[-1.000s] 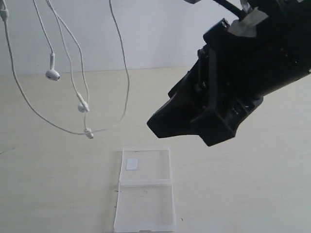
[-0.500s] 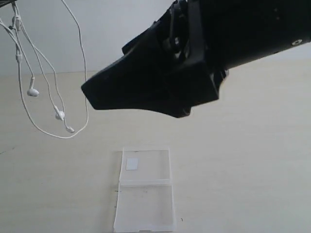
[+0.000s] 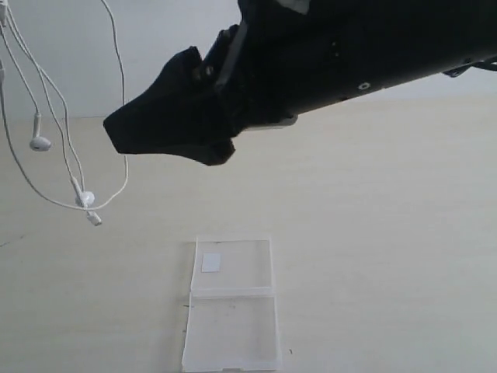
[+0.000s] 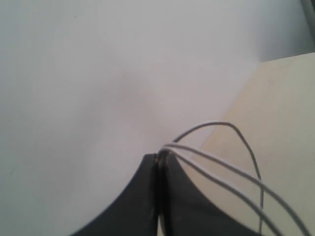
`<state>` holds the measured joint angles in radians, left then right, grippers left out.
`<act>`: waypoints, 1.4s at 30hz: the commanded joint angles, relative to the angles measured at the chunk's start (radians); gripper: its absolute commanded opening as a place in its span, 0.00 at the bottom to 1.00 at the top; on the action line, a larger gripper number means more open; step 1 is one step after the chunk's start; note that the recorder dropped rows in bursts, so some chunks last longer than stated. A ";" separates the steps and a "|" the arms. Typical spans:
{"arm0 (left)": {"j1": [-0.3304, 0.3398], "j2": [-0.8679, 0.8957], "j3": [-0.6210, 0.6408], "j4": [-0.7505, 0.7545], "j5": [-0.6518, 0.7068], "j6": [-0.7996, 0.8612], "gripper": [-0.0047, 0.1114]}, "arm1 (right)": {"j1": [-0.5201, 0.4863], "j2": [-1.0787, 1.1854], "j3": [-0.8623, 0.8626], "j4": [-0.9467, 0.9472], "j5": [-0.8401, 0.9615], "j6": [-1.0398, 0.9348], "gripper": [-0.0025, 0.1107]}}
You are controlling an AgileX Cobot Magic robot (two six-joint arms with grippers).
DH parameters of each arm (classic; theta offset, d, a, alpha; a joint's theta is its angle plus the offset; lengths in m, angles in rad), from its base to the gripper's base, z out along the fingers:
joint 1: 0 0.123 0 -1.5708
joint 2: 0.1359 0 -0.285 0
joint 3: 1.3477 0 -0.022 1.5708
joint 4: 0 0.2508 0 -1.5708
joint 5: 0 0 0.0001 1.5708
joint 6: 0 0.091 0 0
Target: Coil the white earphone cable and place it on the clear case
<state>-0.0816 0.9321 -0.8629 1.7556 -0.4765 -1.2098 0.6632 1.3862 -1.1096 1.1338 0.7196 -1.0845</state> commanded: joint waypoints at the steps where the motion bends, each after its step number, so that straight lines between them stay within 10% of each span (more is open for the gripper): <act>1: 0.001 -0.006 0.004 -0.011 -0.030 0.006 0.04 | -0.001 0.053 -0.003 0.118 -0.016 -0.100 0.74; 21: 0.001 -0.014 0.004 -0.011 -0.067 0.000 0.04 | 0.117 0.174 -0.006 0.431 -0.078 -0.458 0.74; 31: 0.001 -0.014 0.004 -0.011 0.000 -0.001 0.04 | 0.117 0.130 -0.006 0.022 -0.172 -0.068 0.74; 42: 0.001 -0.029 0.005 -0.011 -0.103 -0.001 0.04 | 0.117 0.116 -0.006 -0.043 -0.403 -0.089 0.74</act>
<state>-0.0816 0.9157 -0.8629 1.7556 -0.5565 -1.2047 0.7789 1.5104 -1.1096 1.0940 0.3693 -1.1482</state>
